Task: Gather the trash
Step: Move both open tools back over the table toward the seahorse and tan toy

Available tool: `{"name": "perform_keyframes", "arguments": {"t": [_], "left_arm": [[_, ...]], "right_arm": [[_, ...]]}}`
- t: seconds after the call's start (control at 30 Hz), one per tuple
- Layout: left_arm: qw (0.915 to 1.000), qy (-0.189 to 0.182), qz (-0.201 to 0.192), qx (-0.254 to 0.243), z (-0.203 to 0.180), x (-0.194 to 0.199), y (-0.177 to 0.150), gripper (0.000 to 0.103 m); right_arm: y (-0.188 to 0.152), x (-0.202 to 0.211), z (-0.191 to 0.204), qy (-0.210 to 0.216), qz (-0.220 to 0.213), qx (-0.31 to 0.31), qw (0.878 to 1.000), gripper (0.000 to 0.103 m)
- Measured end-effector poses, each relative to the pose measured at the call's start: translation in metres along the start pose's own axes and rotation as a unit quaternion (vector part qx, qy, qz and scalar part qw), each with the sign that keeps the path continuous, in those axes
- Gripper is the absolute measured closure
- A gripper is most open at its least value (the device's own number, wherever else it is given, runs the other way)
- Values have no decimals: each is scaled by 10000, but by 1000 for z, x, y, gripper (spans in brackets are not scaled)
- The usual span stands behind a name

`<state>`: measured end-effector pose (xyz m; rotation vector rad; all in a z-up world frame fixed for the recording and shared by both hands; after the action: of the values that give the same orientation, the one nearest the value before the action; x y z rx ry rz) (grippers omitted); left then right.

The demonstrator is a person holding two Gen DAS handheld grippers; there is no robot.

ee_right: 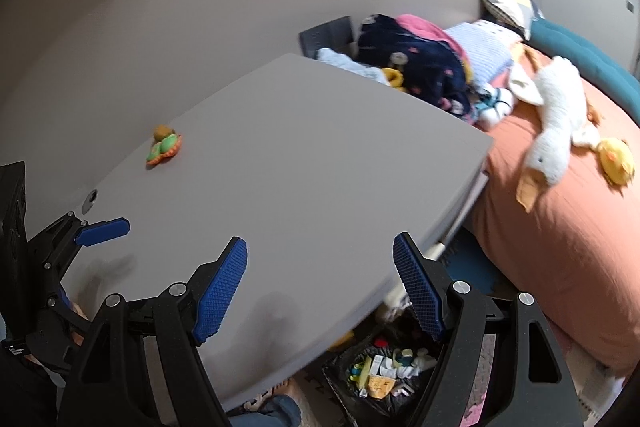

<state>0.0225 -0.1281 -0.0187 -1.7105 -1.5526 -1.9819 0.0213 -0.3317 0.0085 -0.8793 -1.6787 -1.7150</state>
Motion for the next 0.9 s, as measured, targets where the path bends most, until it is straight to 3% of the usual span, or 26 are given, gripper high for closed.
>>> {"name": "perform_keyframes", "arguments": {"t": [0.6,0.9], "left_arm": [[9937,517,-217,968,81,18,-13,7],[9860,685,-343,1481,122,16,-13,7]], "right_arm": [[38,-46,80,350,70,566,9978,27],[58,-72,110,457,80,680,9966,27]]}}
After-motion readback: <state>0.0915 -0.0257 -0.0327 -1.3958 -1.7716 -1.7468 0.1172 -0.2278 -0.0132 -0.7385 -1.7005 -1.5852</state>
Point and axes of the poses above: each gripper's, at about its wrist camera, not at the fingertips, and x roughly against the way its jaws point, z to its left, y to its top, the point moved 1 cm from there along -x, roughly the way its jaws point, and after that the axes turned 13 degrees about -y, right-handed, at the moved point
